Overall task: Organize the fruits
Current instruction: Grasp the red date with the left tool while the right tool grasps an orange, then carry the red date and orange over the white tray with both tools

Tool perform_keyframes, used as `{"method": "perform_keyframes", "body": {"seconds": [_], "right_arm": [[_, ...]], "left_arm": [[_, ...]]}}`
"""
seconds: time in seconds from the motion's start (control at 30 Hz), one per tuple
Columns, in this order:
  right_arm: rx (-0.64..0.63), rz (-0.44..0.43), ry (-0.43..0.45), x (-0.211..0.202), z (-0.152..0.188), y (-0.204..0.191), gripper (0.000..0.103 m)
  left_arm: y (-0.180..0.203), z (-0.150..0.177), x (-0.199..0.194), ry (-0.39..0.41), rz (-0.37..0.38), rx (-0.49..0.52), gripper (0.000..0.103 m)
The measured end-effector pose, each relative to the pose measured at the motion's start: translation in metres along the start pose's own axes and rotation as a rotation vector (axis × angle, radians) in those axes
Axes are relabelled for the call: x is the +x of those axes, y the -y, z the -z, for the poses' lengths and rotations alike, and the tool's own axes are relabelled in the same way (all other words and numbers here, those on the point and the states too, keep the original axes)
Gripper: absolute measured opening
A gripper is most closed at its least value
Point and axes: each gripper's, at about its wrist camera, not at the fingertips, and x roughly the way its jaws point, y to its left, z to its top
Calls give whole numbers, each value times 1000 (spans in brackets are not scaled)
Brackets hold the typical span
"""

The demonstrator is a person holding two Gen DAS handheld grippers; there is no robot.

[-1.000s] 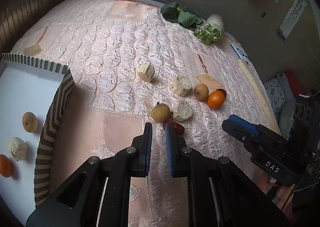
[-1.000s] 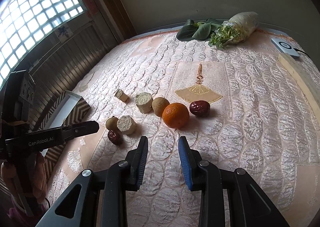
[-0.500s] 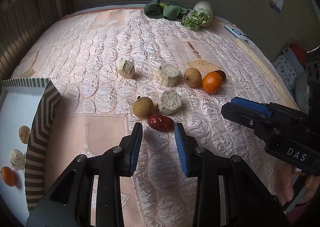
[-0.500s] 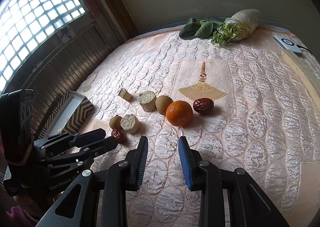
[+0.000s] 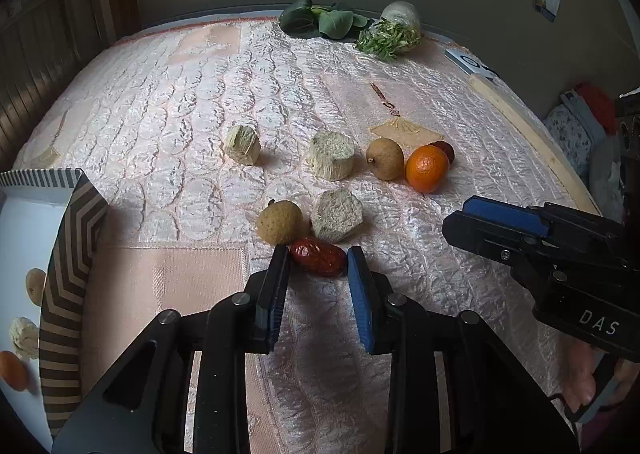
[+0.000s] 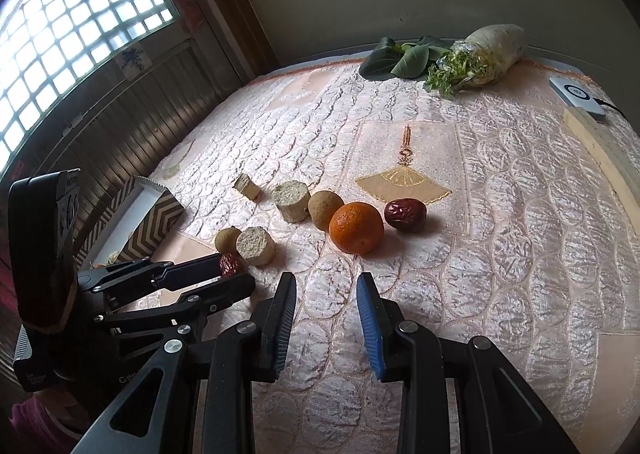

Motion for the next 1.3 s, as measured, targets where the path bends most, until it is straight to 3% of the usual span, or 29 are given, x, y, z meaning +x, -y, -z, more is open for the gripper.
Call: {"method": "perform_keyframes", "body": {"seconds": [0.63,0.93,1.17,1.3], "right_arm": [[-23,138,8,37,-28,6,30],[-29,96,27,18,-17,4,26],[-72,39,56,-9,1,-32,26],[-99,4,54,-13,7,-54,26]], "left_arm": [[-6,6,-19,0,6,-58,29],[-21,12,-37,21,9,-111,29],[-33,24,-59,46,-25,-140,29],[-44,31,-73,68,-86,-154,29]]}}
